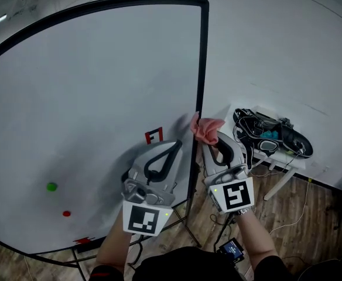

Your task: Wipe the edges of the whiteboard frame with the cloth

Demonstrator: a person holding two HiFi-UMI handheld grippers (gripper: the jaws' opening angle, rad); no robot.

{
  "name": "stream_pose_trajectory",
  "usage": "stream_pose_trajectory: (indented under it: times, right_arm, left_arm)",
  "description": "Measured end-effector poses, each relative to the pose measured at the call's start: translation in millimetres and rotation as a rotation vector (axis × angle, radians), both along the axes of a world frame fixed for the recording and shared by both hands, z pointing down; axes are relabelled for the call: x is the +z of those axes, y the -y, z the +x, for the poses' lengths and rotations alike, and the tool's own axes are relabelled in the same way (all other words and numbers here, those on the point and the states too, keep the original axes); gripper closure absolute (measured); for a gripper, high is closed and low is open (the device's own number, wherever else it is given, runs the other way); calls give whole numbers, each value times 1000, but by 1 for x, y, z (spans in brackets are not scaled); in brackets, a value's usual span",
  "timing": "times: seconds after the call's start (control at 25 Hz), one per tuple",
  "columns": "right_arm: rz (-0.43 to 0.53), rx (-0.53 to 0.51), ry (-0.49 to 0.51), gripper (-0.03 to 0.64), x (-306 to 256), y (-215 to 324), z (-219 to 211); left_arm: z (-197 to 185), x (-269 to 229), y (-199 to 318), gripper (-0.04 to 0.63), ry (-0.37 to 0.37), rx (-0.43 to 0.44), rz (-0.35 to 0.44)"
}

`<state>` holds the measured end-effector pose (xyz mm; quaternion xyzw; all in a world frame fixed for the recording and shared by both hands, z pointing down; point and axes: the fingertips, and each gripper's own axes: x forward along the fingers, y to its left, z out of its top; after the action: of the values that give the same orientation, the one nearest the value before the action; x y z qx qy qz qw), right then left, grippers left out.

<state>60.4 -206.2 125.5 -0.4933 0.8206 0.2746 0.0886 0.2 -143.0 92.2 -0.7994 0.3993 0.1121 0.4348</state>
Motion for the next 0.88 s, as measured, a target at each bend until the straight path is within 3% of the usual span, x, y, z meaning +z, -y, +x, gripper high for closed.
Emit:
stream_pose_trajectory:
  times: [0.28,0.88]
  right_arm:
    - [44,-1,-15,569,-44,13,-4]
    - [224,-5,-7,569,-106,12,-15]
  left_arm:
    - [4,-36,4,594,14,-33,52]
    - [5,-46,-11,594,19,-18,185]
